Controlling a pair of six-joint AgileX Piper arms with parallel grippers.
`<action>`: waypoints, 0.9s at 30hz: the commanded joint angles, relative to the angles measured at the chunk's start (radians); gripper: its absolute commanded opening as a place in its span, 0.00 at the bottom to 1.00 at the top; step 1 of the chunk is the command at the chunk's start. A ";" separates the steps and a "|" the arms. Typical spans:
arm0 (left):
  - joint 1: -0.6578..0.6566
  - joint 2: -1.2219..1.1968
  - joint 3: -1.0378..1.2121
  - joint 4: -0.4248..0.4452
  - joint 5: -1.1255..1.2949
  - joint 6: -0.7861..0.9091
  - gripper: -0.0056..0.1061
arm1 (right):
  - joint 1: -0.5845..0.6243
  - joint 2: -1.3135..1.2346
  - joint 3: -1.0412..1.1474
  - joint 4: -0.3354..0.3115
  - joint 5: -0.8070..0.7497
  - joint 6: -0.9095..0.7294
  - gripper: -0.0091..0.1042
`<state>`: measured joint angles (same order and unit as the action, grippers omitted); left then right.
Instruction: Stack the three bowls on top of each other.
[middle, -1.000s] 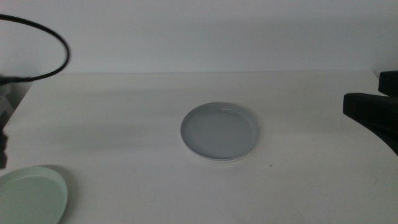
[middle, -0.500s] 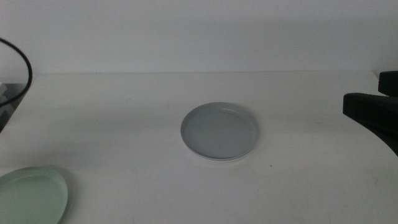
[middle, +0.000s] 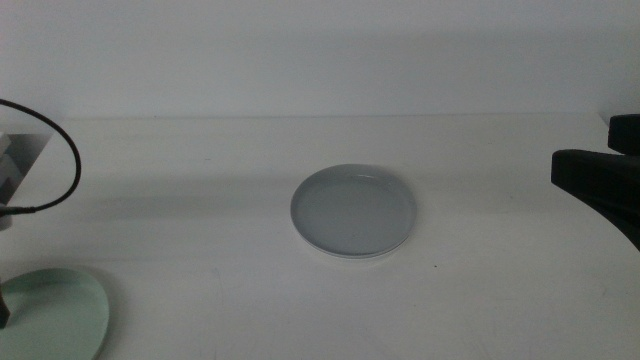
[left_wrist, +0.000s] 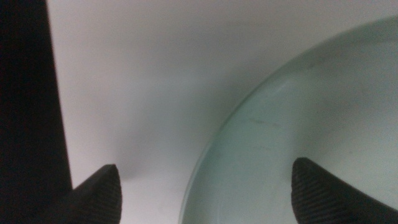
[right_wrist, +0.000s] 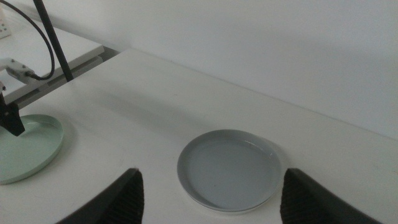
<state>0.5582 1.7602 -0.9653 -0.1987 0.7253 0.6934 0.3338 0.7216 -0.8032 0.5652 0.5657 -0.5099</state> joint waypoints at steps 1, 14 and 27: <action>0.000 -0.022 -0.028 -0.005 -0.009 0.003 0.90 | 0.000 -0.002 -0.024 0.017 -0.063 -0.014 0.58; 0.000 0.016 -0.028 0.006 0.006 0.016 0.41 | 0.000 -0.002 -0.024 0.017 -0.063 -0.014 0.58; -0.001 -0.060 -0.034 0.018 0.045 -0.078 0.06 | 0.000 -0.002 -0.024 0.017 -0.063 -0.014 0.58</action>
<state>0.5582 1.7637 -0.9842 -0.1738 0.7692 0.6631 0.3338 0.7216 -0.8032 0.5652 0.5657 -0.5099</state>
